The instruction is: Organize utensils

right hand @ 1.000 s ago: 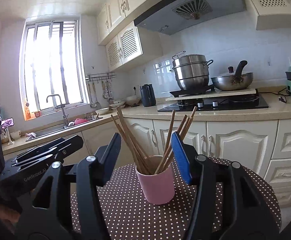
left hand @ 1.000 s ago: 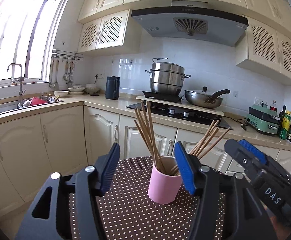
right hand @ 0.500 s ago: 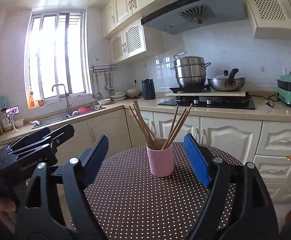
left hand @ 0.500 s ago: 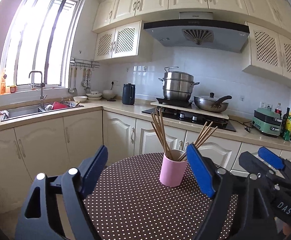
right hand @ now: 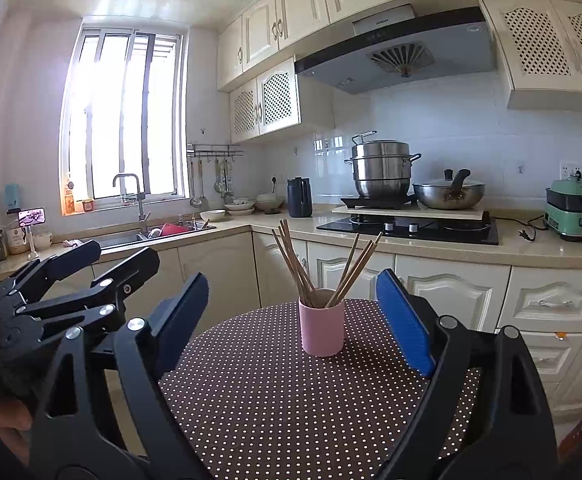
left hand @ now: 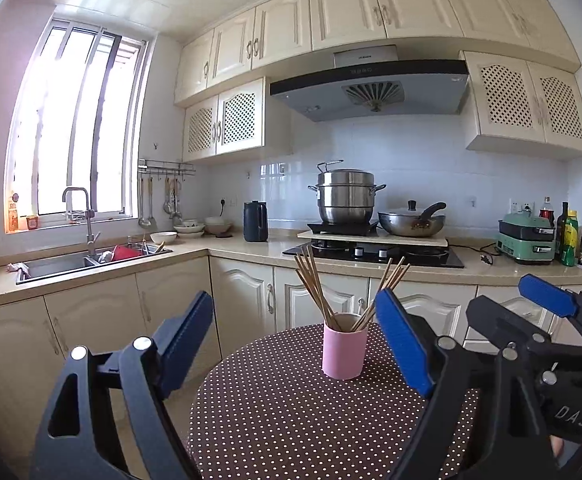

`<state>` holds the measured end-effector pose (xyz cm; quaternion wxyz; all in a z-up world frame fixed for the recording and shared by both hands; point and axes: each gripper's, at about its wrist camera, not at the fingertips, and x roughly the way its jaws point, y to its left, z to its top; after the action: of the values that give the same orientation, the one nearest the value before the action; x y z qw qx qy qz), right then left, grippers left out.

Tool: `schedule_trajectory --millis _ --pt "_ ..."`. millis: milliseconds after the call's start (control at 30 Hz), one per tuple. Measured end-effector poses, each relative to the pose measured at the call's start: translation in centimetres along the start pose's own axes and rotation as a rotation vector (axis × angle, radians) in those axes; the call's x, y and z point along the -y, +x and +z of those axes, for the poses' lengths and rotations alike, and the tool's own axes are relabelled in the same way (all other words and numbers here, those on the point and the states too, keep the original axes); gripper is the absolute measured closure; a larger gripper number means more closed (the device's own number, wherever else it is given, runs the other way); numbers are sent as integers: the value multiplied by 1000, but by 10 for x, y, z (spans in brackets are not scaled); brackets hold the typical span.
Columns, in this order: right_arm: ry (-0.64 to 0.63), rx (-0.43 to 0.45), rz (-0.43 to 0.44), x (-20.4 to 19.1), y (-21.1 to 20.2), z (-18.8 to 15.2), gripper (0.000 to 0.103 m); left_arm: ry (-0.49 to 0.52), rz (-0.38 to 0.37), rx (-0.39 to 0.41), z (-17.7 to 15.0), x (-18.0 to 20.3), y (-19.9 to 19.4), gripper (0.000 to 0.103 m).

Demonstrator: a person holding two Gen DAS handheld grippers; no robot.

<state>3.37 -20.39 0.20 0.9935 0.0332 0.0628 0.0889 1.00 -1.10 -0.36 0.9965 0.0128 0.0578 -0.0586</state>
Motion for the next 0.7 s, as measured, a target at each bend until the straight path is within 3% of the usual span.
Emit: schedule_trajectory --millis 700 --pt "-34 30 -10 -18 -25 9 17 3 37 63 10 -1 -33 20"
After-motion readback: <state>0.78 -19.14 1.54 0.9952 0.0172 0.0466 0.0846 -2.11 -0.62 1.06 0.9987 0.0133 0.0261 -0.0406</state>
